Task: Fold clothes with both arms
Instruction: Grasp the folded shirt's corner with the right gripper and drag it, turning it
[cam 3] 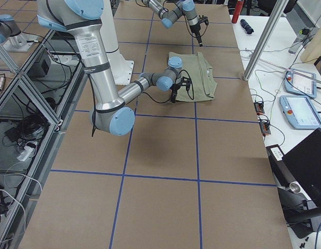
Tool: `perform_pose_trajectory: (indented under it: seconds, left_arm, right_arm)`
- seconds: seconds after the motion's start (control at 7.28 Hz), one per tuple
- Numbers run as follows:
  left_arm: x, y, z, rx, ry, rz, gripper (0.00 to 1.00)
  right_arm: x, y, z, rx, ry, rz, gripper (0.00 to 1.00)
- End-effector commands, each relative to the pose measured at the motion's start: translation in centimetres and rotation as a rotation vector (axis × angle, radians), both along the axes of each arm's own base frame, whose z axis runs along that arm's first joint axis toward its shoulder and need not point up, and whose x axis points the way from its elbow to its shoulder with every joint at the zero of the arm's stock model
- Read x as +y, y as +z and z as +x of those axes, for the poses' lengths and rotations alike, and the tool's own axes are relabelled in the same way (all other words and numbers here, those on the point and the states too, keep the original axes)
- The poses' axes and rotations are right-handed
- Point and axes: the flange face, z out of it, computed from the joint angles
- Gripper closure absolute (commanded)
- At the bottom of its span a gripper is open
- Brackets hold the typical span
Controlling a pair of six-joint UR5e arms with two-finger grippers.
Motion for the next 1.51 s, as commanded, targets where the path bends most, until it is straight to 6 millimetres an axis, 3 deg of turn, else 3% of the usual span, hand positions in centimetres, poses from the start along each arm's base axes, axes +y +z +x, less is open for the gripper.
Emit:
perform_pose_trajectory:
  seconds: [0.0, 0.27, 0.55, 0.96, 1.24, 1.37]
  left_arm:
    - [0.1, 0.1, 0.1, 0.000, 0.002, -0.002, 0.00]
    - [0.2, -0.2, -0.1, 0.006, 0.001, 0.002, 0.00]
    - [0.8, -1.4, -0.6, 0.007, 0.001, 0.003, 0.00]
    - [1.9, -3.1, -1.3, 0.010, 0.000, 0.001, 0.00]
    - [2.2, -3.3, -1.2, 0.013, 0.002, 0.004, 0.00]
    - [2.4, -3.4, -1.3, 0.019, 0.000, 0.003, 0.00]
  right_arm:
    - [0.0, 0.1, 0.0, 0.002, 0.000, 0.000, 1.00]
    - [0.4, 0.2, 1.0, -0.007, -0.005, 0.002, 1.00]
    - [4.0, 0.9, 4.8, -0.018, -0.020, 0.012, 1.00]
    - [16.6, 1.7, 8.0, -0.026, -0.189, -0.010, 1.00]
    - [23.7, 0.1, 7.7, -0.065, -0.329, -0.096, 1.00]
    - [27.5, 0.8, 6.9, -0.039, -0.398, -0.134, 1.00]
